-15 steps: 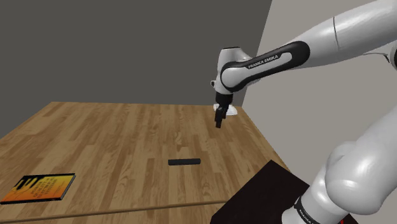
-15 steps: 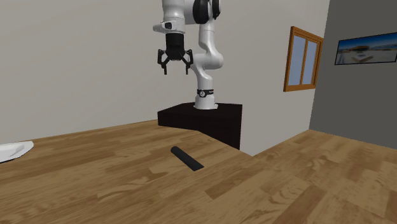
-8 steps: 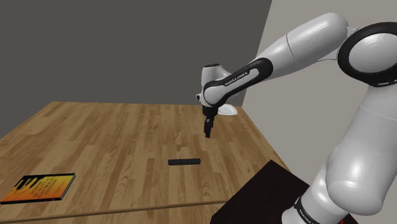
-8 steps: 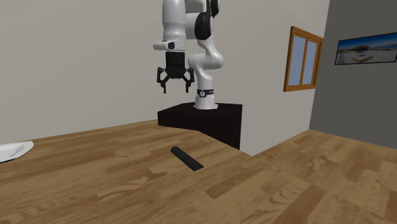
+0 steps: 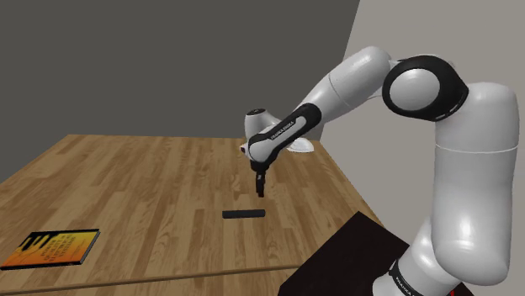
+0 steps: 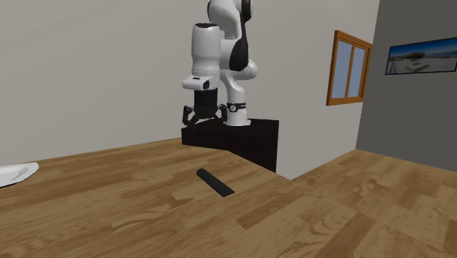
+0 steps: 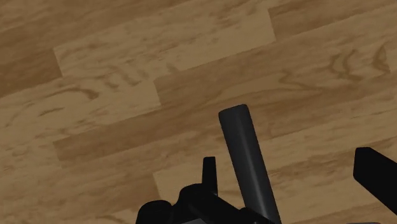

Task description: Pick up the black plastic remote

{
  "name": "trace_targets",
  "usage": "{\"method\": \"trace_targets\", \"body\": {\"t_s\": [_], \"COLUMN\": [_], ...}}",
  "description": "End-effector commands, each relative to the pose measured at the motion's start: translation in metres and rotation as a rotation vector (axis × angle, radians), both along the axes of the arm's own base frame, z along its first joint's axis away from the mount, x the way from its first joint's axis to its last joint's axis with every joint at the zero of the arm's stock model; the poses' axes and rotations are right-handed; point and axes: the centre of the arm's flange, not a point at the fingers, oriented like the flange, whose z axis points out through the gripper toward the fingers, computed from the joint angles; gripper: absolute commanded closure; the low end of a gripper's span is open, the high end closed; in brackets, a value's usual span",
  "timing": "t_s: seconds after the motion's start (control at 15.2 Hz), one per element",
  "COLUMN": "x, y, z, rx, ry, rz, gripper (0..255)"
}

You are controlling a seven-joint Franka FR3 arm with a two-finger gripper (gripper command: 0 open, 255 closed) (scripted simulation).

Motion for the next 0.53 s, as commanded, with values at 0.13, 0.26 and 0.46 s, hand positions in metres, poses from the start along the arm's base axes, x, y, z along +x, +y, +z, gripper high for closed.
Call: {"method": "trace_targets", "body": {"t_s": [0.13,0.26,0.46], "x": [0.020,0.028,0.039], "y": [0.020,0.031,0.048], "z": [-0.049,-0.073,-0.109], "rx": [-0.014,-0.021,-0.031], "ry": [0.023,0.034,0.051], "rz": [0.092,0.137,0.204], "gripper": [0,0,0]}}
